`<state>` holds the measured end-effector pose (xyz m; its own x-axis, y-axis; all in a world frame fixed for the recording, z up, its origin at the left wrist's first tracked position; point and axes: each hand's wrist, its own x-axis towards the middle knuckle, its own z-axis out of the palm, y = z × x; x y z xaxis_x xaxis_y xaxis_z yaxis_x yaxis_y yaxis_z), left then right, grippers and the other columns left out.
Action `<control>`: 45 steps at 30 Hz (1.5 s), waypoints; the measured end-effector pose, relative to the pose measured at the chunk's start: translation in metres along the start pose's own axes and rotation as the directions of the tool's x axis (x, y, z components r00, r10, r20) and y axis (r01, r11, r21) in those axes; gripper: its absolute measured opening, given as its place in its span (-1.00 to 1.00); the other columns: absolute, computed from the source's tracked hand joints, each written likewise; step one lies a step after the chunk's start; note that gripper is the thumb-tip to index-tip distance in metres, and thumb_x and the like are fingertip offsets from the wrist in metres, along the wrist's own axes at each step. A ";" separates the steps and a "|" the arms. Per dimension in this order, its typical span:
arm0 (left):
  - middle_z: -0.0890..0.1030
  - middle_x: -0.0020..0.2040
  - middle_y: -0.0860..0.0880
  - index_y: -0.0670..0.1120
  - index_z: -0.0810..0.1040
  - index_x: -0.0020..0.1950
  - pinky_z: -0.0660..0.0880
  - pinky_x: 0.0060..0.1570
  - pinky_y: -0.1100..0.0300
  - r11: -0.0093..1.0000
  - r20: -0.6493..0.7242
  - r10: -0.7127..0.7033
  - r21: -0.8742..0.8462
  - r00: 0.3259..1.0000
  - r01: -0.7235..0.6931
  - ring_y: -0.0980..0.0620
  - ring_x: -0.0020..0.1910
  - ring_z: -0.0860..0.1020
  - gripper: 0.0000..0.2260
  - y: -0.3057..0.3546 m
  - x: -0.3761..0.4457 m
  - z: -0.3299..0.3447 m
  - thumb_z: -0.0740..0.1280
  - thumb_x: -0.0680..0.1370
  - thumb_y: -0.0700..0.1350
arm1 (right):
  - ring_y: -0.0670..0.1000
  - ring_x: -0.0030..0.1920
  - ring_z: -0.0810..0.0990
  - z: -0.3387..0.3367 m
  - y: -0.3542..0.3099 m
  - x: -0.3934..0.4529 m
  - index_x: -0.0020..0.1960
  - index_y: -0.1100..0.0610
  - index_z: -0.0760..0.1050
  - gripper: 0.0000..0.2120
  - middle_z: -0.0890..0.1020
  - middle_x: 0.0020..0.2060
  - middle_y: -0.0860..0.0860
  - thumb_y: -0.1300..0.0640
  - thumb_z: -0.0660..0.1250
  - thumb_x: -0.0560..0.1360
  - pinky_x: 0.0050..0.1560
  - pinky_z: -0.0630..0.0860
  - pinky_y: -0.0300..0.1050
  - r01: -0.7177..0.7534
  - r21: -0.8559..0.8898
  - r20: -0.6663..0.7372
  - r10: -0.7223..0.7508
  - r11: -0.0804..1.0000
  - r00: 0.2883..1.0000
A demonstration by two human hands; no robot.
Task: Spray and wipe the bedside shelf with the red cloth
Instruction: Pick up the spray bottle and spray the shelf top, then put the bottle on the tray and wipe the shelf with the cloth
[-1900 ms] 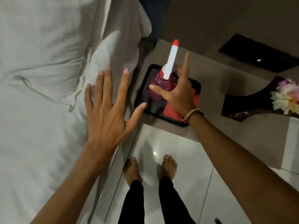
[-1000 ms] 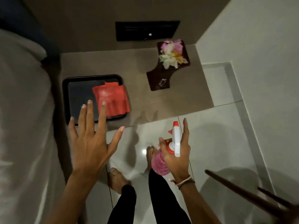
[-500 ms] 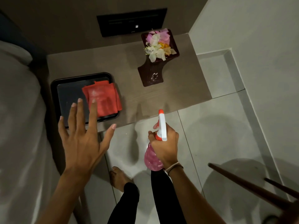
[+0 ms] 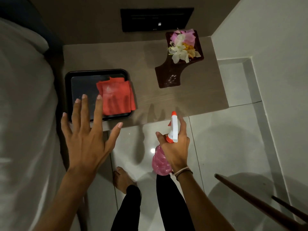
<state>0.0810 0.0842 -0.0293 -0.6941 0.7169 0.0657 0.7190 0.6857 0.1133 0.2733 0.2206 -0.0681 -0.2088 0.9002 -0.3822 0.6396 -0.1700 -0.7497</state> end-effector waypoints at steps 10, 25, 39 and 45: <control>0.20 0.67 -0.21 0.01 0.06 0.70 0.15 0.55 -0.31 0.986 -0.052 -0.121 0.107 0.991 0.126 -0.22 0.64 0.20 -0.24 -0.067 -0.015 -0.004 0.01 0.61 0.41 | 0.09 0.03 0.73 0.055 -0.055 -0.019 0.62 -0.01 0.18 -0.03 0.71 -0.08 -0.12 -0.38 0.48 0.39 0.20 0.68 0.20 0.211 0.166 0.129 -0.233 0.963 0.964; 0.30 0.62 -0.26 -0.08 0.24 0.65 0.22 0.53 -0.33 0.973 -0.101 -0.212 0.072 0.972 0.220 -0.24 0.62 0.27 -0.25 -0.119 -0.012 -0.004 0.03 0.62 0.39 | -0.19 -0.06 0.70 0.221 -0.187 0.034 0.40 0.46 0.37 -0.25 0.70 -0.23 0.02 -0.05 0.53 0.48 0.13 0.33 -0.72 0.514 0.292 0.295 -0.587 0.807 0.754; 0.52 0.40 -0.17 -0.10 0.31 0.59 0.57 0.26 -0.06 0.868 0.361 -0.192 -0.371 0.912 0.330 -0.17 0.34 0.54 -0.48 -0.071 -0.002 0.029 0.25 0.67 0.04 | -0.05 0.44 0.53 0.140 -0.125 0.070 0.54 0.02 0.36 -0.21 0.54 0.42 -0.02 0.18 0.62 0.40 0.45 0.53 0.05 0.320 0.131 0.562 -0.337 0.938 0.756; 0.39 0.47 -0.13 -0.07 0.26 0.59 0.54 0.33 -0.08 0.661 0.533 -0.158 -0.568 0.831 0.490 -0.15 0.37 0.50 -0.48 -0.019 0.037 0.068 0.31 0.65 -0.10 | -0.03 -0.03 0.66 0.110 -0.068 0.094 0.30 0.27 0.59 -0.62 0.71 0.09 0.13 0.29 0.54 0.51 -0.08 0.62 -0.48 0.131 -0.011 0.253 -0.124 0.991 0.959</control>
<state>0.0437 0.1060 -0.0966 -0.6713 0.5543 -0.4920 0.1142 0.7332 0.6703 0.1292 0.2724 -0.1124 -0.4671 0.7831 -0.4107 0.6147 -0.0462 -0.7874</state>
